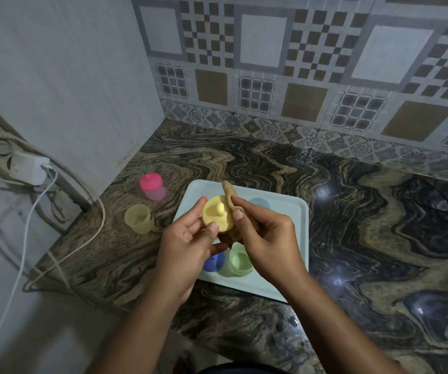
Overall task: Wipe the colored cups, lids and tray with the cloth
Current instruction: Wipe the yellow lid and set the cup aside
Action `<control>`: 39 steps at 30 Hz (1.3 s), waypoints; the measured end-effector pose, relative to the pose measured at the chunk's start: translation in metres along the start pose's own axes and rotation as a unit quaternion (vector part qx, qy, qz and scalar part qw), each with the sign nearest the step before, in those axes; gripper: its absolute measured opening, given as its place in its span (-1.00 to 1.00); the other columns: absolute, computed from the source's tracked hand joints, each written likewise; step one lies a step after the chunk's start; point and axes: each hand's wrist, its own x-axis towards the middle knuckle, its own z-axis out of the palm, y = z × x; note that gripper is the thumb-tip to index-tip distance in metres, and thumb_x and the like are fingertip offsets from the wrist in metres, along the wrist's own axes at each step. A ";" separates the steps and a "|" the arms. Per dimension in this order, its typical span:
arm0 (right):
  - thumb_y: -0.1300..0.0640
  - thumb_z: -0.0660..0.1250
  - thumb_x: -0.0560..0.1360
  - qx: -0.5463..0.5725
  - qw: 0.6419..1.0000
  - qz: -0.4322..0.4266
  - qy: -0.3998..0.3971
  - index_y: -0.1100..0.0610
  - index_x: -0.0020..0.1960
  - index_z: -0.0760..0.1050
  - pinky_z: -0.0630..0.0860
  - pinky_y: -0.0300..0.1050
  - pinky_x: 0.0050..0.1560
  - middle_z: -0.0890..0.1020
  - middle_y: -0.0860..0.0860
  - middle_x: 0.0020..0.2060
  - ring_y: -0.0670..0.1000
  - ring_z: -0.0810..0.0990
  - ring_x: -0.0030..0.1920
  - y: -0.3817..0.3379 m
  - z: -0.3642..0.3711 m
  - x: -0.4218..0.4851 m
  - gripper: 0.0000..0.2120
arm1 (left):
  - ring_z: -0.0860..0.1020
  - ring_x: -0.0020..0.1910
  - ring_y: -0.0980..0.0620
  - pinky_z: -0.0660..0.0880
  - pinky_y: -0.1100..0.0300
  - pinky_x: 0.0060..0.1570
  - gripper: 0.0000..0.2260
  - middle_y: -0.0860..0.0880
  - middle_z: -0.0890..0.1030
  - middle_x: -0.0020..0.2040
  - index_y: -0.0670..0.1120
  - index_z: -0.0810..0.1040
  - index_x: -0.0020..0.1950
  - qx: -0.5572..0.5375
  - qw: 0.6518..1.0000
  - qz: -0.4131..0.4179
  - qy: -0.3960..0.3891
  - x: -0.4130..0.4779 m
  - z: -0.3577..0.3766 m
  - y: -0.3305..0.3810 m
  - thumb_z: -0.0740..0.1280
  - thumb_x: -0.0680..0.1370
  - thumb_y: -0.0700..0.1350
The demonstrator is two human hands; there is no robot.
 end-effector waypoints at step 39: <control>0.27 0.27 0.54 -0.290 0.920 -0.253 -0.072 0.23 0.32 0.57 0.67 0.09 -0.03 0.55 0.35 0.30 0.26 0.66 0.15 0.025 0.092 0.062 -0.63 | 0.62 0.02 0.03 0.59 -0.05 0.08 -0.87 0.05 0.68 -0.01 0.02 0.67 0.05 0.324 0.877 0.190 0.301 0.052 -0.135 0.021 0.42 0.52 -0.11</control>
